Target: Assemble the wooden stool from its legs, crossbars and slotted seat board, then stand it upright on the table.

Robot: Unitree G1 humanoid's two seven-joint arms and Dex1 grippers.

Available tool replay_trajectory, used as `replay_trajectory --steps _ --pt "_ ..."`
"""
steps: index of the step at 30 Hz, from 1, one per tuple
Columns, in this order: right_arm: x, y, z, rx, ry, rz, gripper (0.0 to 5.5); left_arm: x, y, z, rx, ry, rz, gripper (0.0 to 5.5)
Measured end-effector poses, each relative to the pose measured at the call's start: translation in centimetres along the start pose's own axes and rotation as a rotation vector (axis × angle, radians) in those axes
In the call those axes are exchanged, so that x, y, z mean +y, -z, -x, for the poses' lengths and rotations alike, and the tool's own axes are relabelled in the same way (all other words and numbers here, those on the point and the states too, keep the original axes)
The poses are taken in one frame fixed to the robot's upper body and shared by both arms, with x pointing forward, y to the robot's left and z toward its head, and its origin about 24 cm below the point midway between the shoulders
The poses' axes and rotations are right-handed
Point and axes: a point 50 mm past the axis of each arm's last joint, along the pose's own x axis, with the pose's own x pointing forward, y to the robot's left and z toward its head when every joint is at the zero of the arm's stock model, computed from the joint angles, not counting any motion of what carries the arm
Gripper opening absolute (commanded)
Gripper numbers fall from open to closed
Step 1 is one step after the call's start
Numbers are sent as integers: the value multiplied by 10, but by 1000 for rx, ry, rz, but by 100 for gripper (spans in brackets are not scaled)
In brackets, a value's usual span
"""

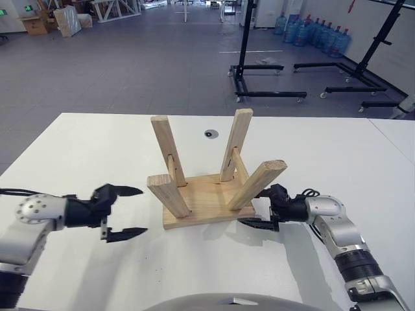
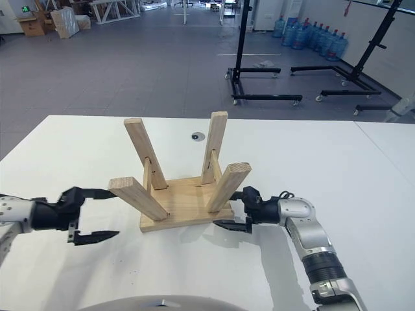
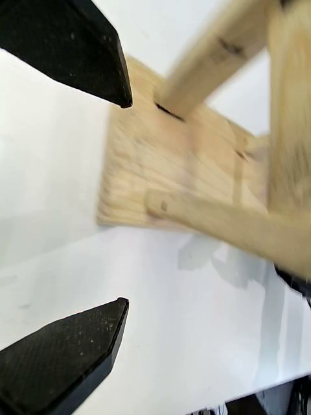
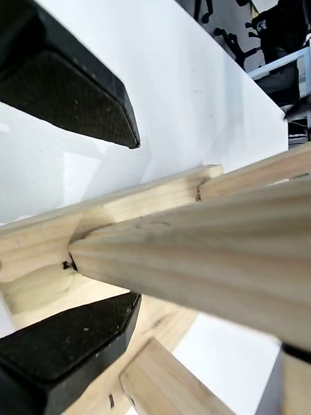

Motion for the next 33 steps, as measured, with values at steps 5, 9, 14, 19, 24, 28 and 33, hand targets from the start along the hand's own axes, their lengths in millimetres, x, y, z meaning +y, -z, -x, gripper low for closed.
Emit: replay_trajectory --steps 5,9,14,19,24,28,33 --pt "-1 -2 -1 -4 -21 -11 372 3 -4 -29 -55 15 -22 497" --pt "-4 -6 -2 -5 -31 5 299 1 1 -38 -88 13 6 436" --pt "-5 -2 -6 -3 -44 1 223 2 3 -43 -107 -3 10 372" --pt "-9 -2 -8 -13 -40 0 131 4 1 -48 -103 46 -15 291" --pt "-8 -4 -8 -18 -64 15 125 6 1 -44 -137 87 27 225" --pt "-4 -10 -9 -40 -114 3 119 8 -4 -34 -183 133 65 162" --pt "4 -24 -7 -98 -149 -60 116 6 -13 -27 -226 216 153 123"
